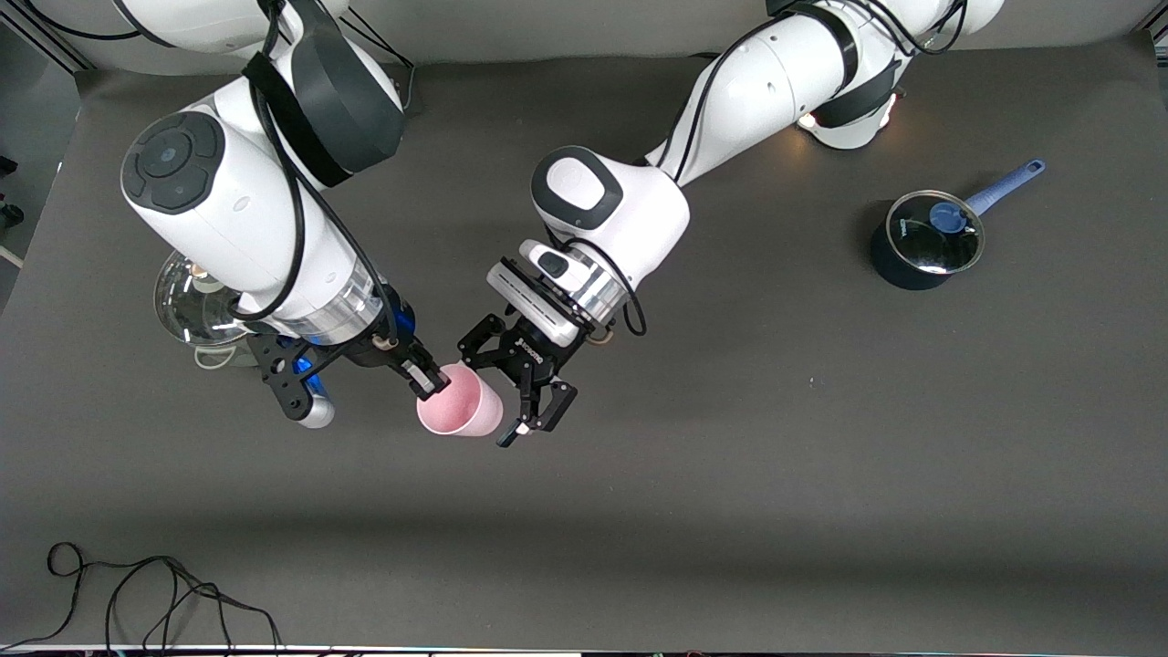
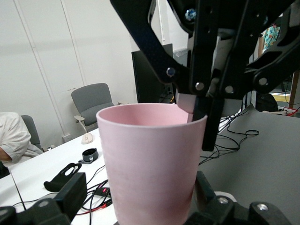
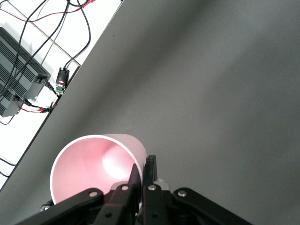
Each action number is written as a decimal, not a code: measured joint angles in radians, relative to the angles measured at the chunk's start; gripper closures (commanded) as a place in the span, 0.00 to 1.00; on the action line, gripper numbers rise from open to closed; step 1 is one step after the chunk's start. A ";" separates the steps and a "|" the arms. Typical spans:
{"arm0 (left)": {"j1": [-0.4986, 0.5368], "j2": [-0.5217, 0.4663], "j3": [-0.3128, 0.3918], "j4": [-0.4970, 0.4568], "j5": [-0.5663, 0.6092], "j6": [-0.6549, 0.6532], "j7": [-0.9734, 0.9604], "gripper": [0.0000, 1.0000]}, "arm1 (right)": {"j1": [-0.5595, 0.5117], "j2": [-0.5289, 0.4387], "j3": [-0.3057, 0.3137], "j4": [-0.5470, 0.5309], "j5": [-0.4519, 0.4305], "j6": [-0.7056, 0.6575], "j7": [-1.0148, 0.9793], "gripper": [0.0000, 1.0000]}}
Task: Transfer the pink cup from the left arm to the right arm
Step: 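Open the left gripper and withdraw while the right gripper pulls the cup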
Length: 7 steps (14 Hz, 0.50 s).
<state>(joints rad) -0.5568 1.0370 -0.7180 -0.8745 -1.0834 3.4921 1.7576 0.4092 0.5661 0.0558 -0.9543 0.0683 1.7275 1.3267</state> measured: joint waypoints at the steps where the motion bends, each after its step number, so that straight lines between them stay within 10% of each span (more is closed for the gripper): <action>1: -0.001 0.000 0.003 0.000 0.005 0.000 -0.001 0.00 | -0.004 0.000 -0.003 0.000 -0.004 0.003 -0.019 1.00; 7: 0.062 0.000 0.049 0.009 0.045 -0.052 -0.047 0.00 | -0.102 0.007 -0.098 0.000 -0.063 0.007 -0.317 1.00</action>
<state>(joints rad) -0.4949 1.0371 -0.6694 -0.8659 -1.0380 3.4399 1.7104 0.3068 0.5728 -0.0419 -0.9545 0.0048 1.7340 1.0092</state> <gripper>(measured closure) 0.000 0.956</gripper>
